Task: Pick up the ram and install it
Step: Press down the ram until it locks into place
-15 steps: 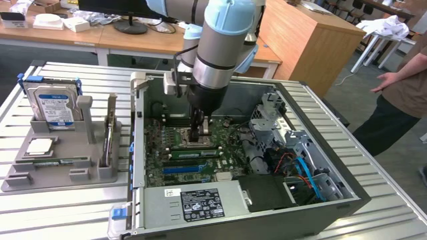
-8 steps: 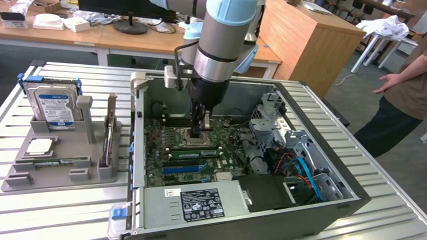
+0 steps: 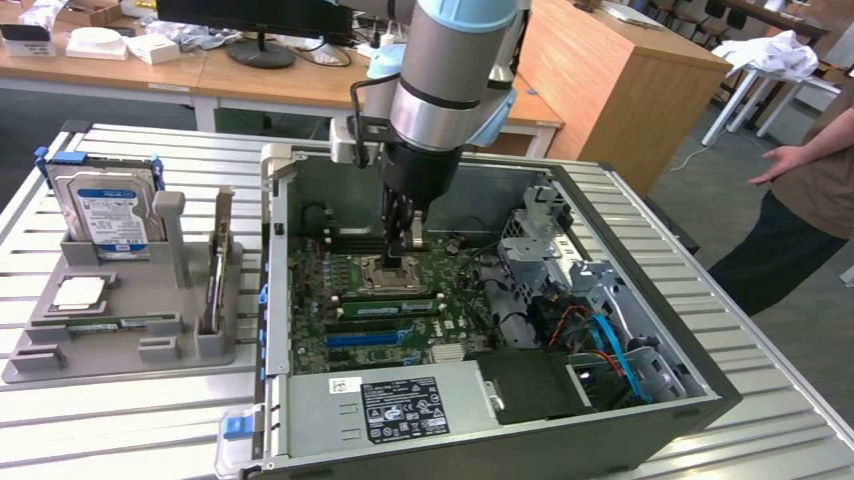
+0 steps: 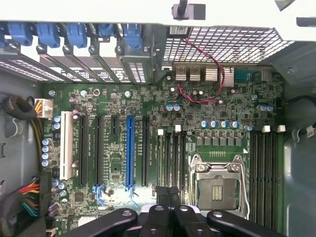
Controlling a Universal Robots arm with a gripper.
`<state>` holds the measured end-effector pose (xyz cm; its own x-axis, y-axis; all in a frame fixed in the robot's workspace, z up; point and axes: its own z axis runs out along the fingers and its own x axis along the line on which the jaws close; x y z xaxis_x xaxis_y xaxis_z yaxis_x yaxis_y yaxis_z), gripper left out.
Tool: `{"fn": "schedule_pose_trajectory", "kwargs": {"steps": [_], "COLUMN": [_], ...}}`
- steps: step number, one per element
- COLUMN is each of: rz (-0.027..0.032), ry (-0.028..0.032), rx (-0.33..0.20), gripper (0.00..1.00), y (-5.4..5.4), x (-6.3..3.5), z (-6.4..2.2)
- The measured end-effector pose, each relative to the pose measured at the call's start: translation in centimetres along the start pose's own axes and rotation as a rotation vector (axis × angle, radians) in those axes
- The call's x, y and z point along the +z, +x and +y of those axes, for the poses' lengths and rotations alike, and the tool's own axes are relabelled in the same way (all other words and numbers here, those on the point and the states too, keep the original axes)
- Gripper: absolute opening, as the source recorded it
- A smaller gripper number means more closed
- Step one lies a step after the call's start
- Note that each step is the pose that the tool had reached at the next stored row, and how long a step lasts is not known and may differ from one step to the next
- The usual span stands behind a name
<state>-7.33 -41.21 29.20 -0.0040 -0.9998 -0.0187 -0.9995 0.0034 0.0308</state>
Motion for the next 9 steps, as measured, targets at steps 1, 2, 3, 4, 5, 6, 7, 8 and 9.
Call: {"fn": "schedule_pose_trajectory", "kwargs": {"steps": [1, 2, 3, 4, 5, 6, 7, 8, 9], "rz": [0.0001, 0.0000, 0.0000, 0.0000, 0.0000, 0.0000, 0.0001, 0.0000, 0.0000], "ry": [0.0000, 0.0001, 0.0001, 0.0000, 0.0000, 0.0000, 0.0000, 0.0000, 0.0000], "rx": [0.000, 0.000, 0.000, 0.000, 0.000, 0.000, 0.000, 0.000, 0.000], "gripper": [0.10, 0.10, 0.10, 0.10, 0.10, 0.10, 0.10, 0.10, 0.10], "y": [0.00, 0.00, -0.01, -0.01, -0.01, -0.01, -0.02, -0.02, -0.02], "x": [-0.14, -0.28, -0.41, -0.54, -0.65, -0.77, -0.90, -1.01, -1.12], "z": [0.00, 0.01, 0.01, 0.01, 0.02, 0.02, 0.03, 0.03, 0.03]}}
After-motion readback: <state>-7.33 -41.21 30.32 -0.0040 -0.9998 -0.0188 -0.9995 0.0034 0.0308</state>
